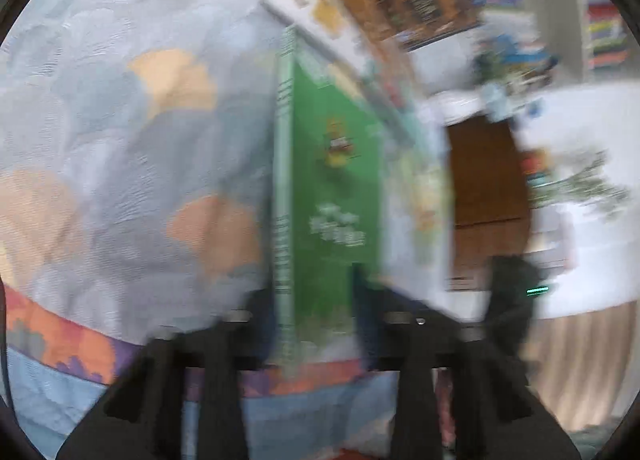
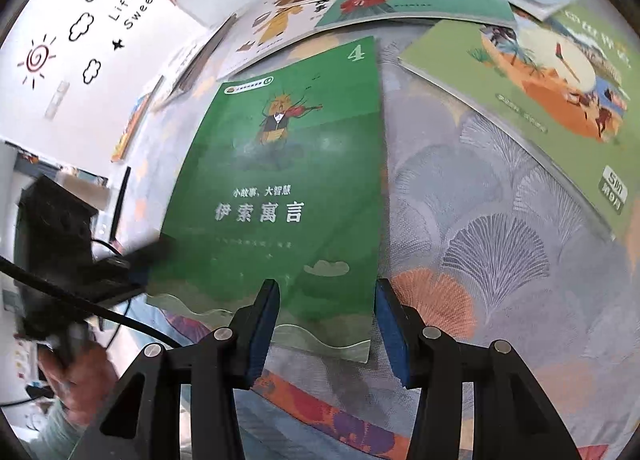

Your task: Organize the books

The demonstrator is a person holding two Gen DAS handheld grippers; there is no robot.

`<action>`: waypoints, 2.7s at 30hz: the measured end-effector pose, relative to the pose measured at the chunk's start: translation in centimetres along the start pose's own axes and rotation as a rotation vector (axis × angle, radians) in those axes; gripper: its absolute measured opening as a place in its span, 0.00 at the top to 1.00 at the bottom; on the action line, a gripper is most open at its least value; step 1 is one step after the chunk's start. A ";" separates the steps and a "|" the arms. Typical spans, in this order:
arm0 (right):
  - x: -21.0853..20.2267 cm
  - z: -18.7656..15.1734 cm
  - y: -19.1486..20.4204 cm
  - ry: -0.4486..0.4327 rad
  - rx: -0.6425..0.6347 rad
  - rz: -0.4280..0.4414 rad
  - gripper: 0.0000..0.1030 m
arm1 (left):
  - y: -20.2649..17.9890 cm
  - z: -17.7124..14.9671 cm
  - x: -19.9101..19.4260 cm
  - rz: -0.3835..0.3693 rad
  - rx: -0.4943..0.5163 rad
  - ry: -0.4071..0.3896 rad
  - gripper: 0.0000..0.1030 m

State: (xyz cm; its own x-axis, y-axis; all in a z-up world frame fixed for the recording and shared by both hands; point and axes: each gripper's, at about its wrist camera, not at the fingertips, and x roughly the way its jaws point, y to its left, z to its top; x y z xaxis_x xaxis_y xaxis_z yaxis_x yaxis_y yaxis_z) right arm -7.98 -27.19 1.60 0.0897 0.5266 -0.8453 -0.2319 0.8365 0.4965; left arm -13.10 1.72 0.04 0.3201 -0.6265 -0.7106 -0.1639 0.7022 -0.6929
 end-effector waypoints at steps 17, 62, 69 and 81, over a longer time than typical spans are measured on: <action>1.0 -0.3 -8.5 0.082 0.538 0.548 0.47 | -0.5 2.3 0.2 -0.377 -0.247 0.014 0.91; 7.3 19.6 26.7 -0.250 -0.199 -0.049 0.72 | 5.0 24.9 -17.0 0.051 0.345 -0.105 0.87; 13.4 25.6 28.1 -0.211 -0.126 -0.089 0.72 | 9.6 31.7 -14.8 0.051 0.289 -0.089 0.86; 18.6 28.8 28.3 -0.143 -0.058 -0.114 0.72 | 14.1 35.1 -12.7 0.072 0.194 -0.067 0.81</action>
State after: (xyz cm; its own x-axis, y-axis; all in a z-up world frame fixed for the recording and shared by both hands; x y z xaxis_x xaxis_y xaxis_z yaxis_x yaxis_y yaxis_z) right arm 15.00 10.61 5.55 0.2540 0.4485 -0.8569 -0.2677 0.8840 0.3833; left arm 13.25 31.48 3.57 0.3768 -0.5526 -0.7434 -0.0079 0.8006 -0.5992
